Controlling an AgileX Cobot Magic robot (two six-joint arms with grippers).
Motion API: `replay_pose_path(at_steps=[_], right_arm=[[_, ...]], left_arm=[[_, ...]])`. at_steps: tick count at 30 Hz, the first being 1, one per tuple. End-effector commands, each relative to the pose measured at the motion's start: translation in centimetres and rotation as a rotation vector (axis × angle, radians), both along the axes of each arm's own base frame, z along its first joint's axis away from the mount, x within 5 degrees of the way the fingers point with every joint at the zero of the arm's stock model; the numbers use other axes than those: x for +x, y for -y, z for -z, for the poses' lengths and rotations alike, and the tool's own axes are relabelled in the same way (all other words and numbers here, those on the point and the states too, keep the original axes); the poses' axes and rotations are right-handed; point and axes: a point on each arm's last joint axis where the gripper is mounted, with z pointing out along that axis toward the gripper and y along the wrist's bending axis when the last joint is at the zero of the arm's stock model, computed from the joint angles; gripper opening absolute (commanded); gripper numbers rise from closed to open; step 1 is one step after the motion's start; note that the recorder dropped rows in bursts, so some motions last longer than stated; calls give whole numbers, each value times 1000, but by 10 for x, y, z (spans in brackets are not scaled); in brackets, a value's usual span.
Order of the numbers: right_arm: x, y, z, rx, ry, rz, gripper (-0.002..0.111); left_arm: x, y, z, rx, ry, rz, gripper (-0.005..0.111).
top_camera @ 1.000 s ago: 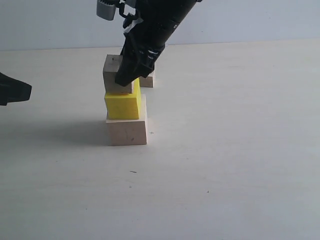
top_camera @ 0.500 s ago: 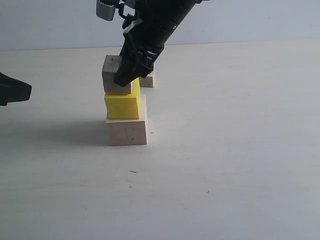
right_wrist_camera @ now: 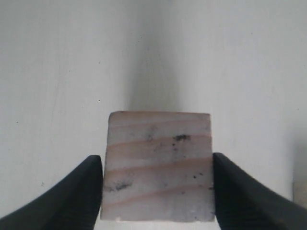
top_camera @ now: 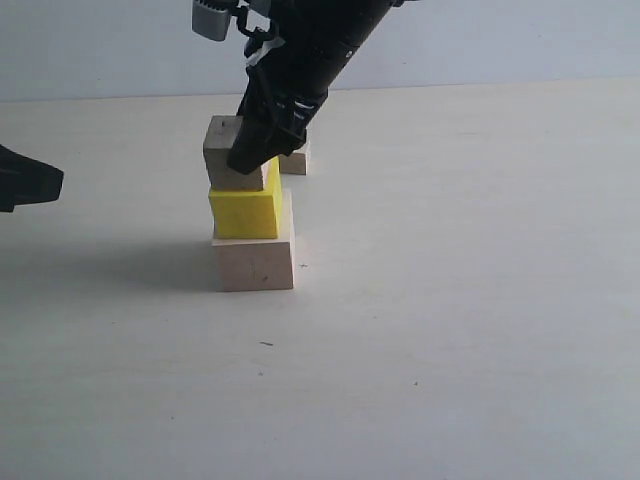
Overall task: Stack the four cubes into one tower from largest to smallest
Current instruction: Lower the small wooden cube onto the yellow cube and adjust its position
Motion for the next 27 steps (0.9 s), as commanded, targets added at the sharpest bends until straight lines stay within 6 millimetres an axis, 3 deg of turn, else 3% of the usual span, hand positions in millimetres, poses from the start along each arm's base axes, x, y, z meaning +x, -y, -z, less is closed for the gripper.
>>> replay_pose_path(at_steps=[1,22,27], right_arm=[[-1,-1,-3,14,3,-1,62],[0,0,-2,-8,11,-1,62],[-3,2,-14,5,20,17,62]], left_arm=[[2,0,-2,-3,12,-6,0],[2,0,-2,-2,13,-5,0],[2,0,-2,0,14,-4,0]])
